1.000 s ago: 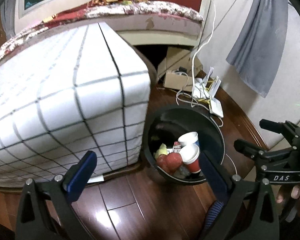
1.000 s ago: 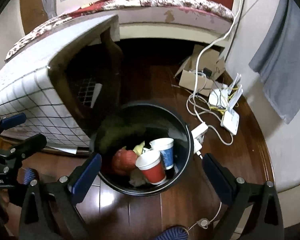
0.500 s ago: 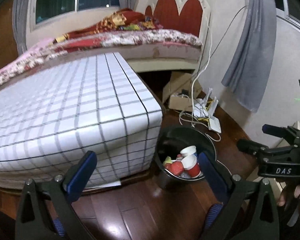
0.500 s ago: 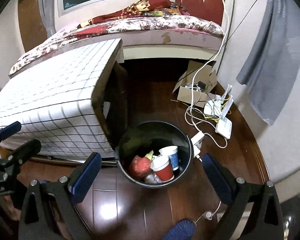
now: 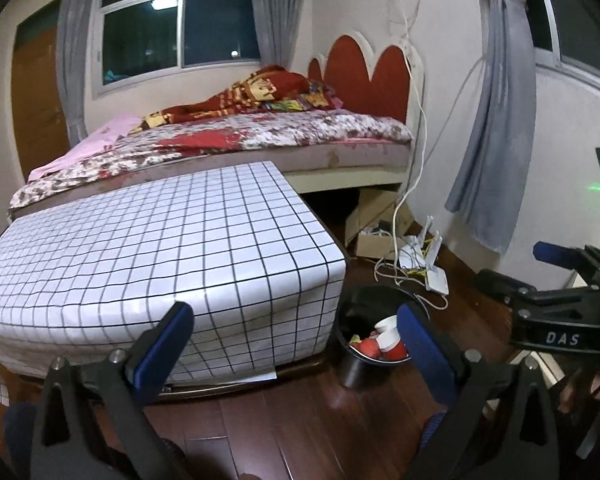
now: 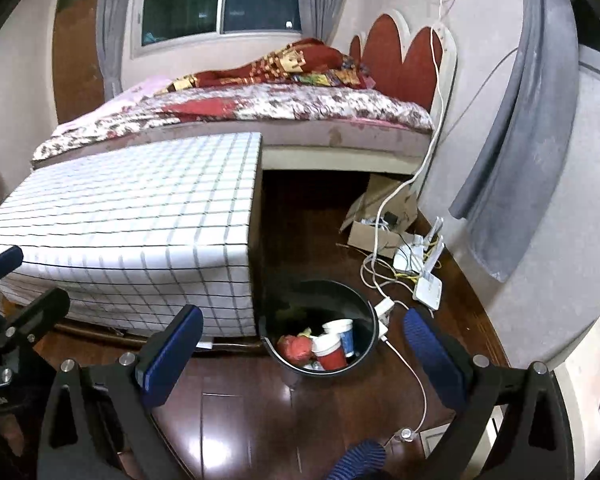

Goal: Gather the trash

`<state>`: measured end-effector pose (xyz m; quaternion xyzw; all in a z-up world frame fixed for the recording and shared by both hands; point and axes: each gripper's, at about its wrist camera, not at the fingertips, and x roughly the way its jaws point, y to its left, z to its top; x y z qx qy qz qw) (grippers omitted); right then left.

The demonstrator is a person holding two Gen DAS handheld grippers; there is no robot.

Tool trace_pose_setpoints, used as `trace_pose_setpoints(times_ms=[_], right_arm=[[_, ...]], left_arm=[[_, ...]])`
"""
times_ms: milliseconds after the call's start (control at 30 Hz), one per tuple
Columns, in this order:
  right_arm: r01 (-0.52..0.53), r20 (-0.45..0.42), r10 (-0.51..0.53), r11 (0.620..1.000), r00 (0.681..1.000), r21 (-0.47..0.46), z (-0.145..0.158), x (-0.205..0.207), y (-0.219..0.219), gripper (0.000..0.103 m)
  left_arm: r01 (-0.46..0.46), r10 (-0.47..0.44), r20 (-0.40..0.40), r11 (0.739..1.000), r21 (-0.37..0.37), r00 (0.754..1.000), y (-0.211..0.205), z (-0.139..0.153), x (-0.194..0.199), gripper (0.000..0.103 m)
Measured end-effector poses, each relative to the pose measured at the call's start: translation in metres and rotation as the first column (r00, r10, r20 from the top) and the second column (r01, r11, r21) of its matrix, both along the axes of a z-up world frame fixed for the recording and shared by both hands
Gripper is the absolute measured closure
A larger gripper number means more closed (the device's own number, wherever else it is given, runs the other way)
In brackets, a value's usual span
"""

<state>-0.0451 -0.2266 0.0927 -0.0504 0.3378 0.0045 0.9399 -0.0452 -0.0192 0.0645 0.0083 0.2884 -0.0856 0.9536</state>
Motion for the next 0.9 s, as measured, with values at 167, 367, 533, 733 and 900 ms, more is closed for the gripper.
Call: trace_pose_setpoints(times_ms=[167, 367, 533, 733, 900], right_arm=[[-0.009, 0.022, 0.009, 1.0, 1.0, -0.015, 0.013, -0.013, 0.009, 0.001], [-0.013, 0.038, 0.013, 1.0, 0.999, -0.014, 0.02, -0.022, 0.011, 0.001], [-0.009, 0.039, 0.009, 1.0, 0.999, -0.005, 0.021, -0.023, 0.011, 0.001], [-0.011, 0.04, 0.011, 1.0, 0.999, -0.003, 0.022, -0.025, 0.01, 0.001], [-0.018, 0.045, 0.018, 1.0, 0.999, -0.001, 0.023, -0.025, 0.013, 0.001]], left_arm=[[-0.008, 0.008, 0.009, 1.0, -0.013, 1.0, 0.005, 0.008, -0.006, 0.001], [0.008, -0.008, 0.035, 1.0, -0.001, 0.999, 0.001, 0.013, -0.015, 0.001], [0.005, -0.005, 0.037, 1.0, -0.007, 0.999, 0.002, 0.014, -0.013, 0.001], [0.004, -0.004, 0.038, 1.0, 0.005, 0.999, 0.003, 0.015, -0.015, 0.001], [0.001, -0.002, 0.047, 1.0, 0.011, 0.999, 0.003, 0.017, -0.015, 0.001]])
